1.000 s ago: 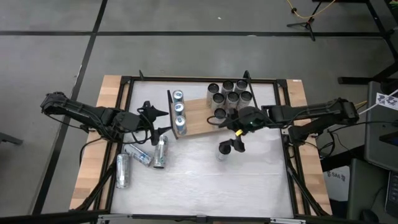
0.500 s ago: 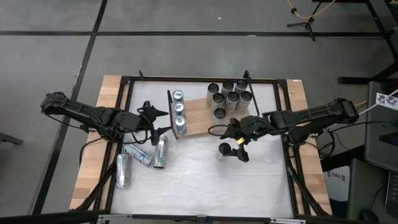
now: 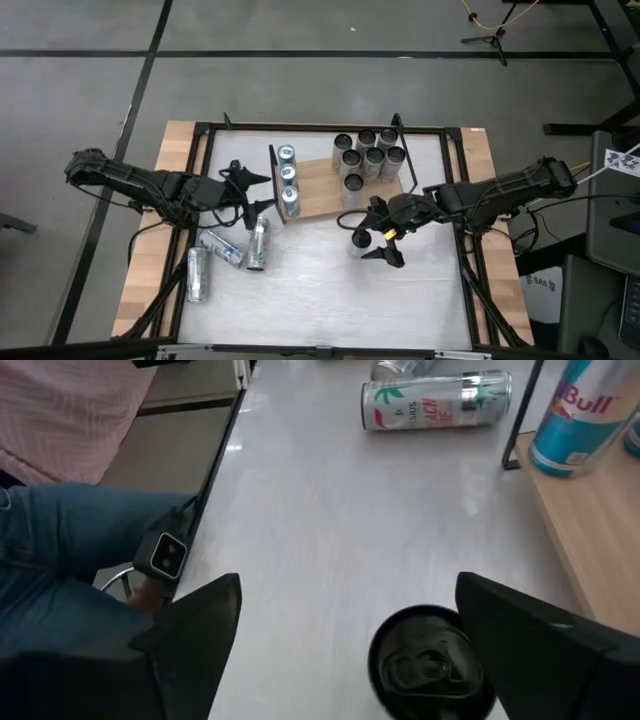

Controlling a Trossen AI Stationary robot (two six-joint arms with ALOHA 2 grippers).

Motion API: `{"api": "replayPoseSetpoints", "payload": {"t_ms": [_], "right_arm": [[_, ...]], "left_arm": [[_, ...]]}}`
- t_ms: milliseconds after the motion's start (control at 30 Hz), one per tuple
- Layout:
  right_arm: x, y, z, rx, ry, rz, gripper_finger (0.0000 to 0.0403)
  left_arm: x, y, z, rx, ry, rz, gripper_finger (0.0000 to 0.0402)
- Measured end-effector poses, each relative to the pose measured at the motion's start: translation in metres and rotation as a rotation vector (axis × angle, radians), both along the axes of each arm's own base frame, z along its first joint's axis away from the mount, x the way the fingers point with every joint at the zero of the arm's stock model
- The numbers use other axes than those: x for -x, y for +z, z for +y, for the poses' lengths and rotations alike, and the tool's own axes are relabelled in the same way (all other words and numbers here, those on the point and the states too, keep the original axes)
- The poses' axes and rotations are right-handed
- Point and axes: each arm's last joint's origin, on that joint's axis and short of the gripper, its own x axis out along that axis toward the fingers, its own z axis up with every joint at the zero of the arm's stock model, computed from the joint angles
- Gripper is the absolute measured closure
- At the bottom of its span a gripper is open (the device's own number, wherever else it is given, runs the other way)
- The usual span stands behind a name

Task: Place canned beverage on shelf
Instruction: Put the white-blue soda can on the shelf

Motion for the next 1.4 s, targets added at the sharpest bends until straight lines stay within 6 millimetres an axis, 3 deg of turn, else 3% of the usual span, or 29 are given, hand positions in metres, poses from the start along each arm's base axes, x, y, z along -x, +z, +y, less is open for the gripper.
{"api": "replayPoseSetpoints", "payload": {"t_ms": [200,500,700,933,1400], "right_arm": [[0.000,0.000,-0.001,-0.004,-0.024,0.004,0.0040],[0.000,0.000,-0.001,-0.004,-0.024,0.005,0.0040],[0.000,0.000,-0.001,-0.003,-0.024,0.006,0.0040],[0.000,0.000,-0.001,-0.003,-0.025,0.006,0.0040],[0.000,-0.001,-0.002,0.035,-0.073,-0.002,0.0040]], "left_arm": [[0.005,0.025,0.021,0.059,0.137,0.008,0.0093],[0.041,0.042,0.053,0.207,0.319,0.309,0.0093],[0.067,0.019,0.062,0.350,0.498,0.577,0.0093],[0.072,-0.013,0.068,0.402,0.594,0.686,0.0093],[0.063,-0.074,0.079,0.487,0.586,0.668,0.0093]]}}
